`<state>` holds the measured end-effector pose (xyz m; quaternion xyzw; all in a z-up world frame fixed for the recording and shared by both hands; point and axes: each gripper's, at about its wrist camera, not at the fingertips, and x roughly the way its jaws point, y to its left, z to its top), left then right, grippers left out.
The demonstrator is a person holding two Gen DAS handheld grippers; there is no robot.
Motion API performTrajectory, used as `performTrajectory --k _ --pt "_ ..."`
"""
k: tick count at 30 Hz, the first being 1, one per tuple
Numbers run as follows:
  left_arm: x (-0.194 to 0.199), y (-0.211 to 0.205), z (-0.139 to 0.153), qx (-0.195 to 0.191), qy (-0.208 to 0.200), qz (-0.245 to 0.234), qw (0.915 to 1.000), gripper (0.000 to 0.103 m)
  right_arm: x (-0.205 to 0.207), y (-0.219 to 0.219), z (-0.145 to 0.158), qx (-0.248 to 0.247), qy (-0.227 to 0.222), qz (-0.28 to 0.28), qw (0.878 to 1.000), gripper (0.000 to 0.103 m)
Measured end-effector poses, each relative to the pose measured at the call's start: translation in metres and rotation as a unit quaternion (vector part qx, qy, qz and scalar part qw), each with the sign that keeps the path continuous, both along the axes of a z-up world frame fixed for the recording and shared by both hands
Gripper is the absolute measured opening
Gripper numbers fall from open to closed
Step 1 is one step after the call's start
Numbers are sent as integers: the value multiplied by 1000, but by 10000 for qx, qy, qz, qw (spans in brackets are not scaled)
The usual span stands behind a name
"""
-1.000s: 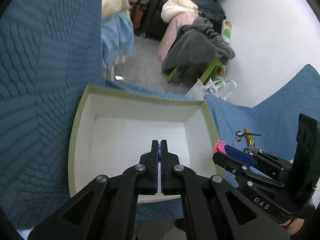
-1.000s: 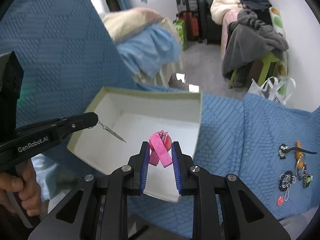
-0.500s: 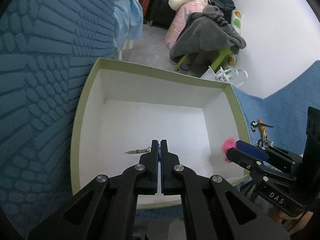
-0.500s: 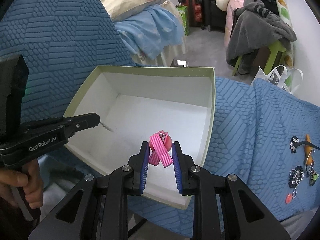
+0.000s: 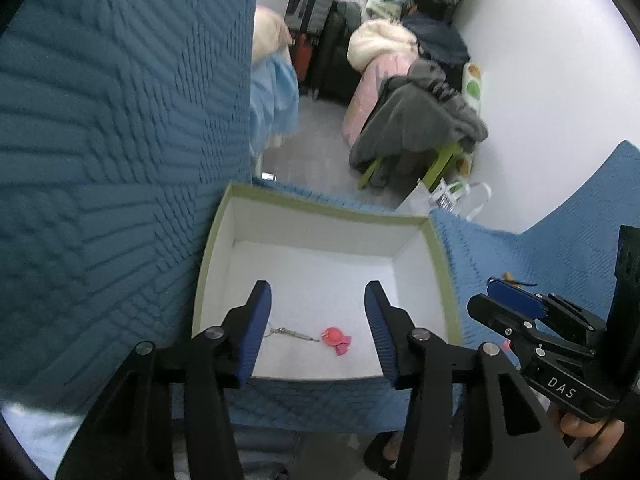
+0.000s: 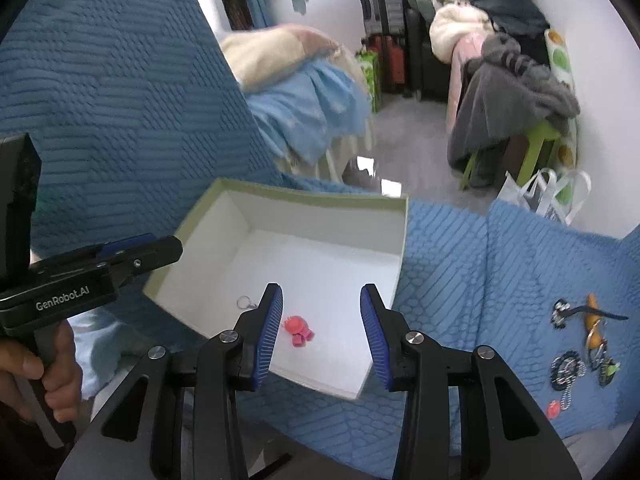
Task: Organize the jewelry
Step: 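Open the right gripper to drop the keychain into the box, then move the right tool back to the jewelry pile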
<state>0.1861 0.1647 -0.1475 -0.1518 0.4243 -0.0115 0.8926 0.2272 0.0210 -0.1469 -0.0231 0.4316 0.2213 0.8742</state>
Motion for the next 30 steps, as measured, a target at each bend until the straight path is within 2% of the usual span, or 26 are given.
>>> performTrajectory --k 7,14,22,30 --pt "-30 -18 43 105 -478 69 9988 49 -29 -14 46 95 -551 13 9984 38" --pt "-52 -37 75 59 -876 51 9961 49 -51 -27 77 137 -873 26 9961 38" --pt "-60 -59 90 -10 -1096 -61 9940 49 -69 -58 101 129 -1178 -196 9928 38" --pt "-61 -95 99 -123 -1259 -273 9916 49 -80 -91 110 40 -1292 -431 9907 38"
